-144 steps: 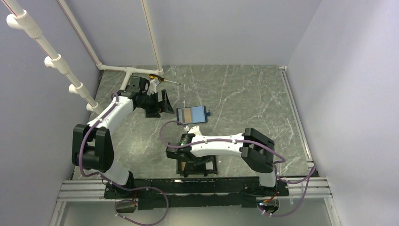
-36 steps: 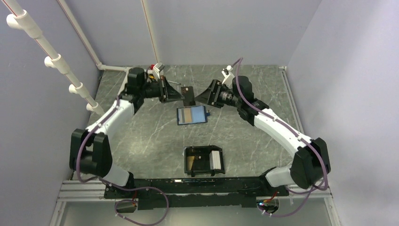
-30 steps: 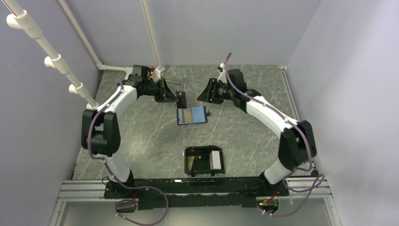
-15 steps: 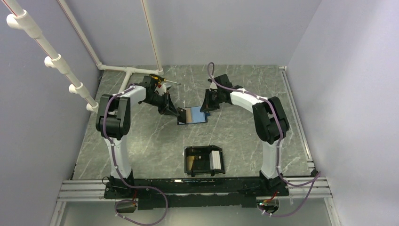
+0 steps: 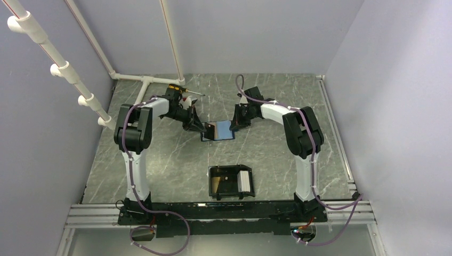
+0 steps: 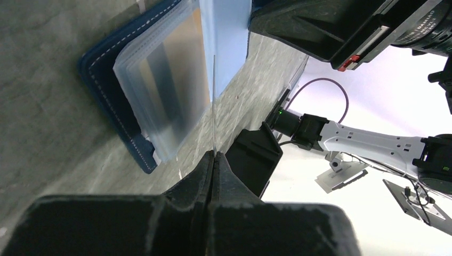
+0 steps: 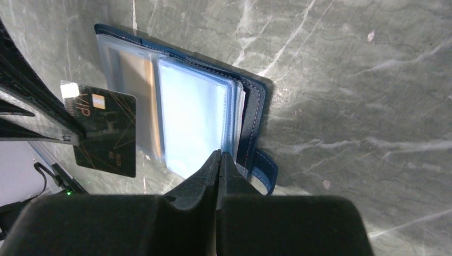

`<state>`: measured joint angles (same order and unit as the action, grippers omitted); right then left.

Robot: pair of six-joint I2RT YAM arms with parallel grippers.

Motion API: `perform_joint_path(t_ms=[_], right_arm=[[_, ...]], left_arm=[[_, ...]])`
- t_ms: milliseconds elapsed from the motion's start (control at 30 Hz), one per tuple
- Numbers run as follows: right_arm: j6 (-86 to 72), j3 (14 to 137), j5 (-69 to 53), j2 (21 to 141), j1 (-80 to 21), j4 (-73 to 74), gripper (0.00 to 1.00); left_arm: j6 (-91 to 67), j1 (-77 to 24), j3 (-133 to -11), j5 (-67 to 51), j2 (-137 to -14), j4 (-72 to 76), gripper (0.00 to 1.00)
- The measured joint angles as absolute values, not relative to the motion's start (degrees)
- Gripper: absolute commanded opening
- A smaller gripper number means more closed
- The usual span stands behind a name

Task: Put the credit cards into the card holder
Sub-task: Insert the credit card into the card holder.

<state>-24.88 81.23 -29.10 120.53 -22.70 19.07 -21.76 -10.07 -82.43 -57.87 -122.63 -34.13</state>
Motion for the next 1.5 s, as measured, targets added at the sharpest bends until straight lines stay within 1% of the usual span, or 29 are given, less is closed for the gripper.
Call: perform_joint_path(t_ms=[700, 1100, 1500], right_arm=[[-23.97, 81.82, -29.58, 121.30, -22.15, 19.03, 0.00], [-23.92, 82.76, -31.03, 122.30, -21.85, 19.27, 0.00], [-22.59, 85.19, -32.32, 124.11, -21.78, 19.53, 0.00]], left_arm=[[-21.98, -11.29, -85.47, -61.67, -129.25, -32.18, 0.00], [-22.11, -11.31, -87.13, -62.35, -130.34, -30.94, 0.00], [-19.97, -12.10, -88.55, -63.44, -131.35, -33.19, 0.00]])
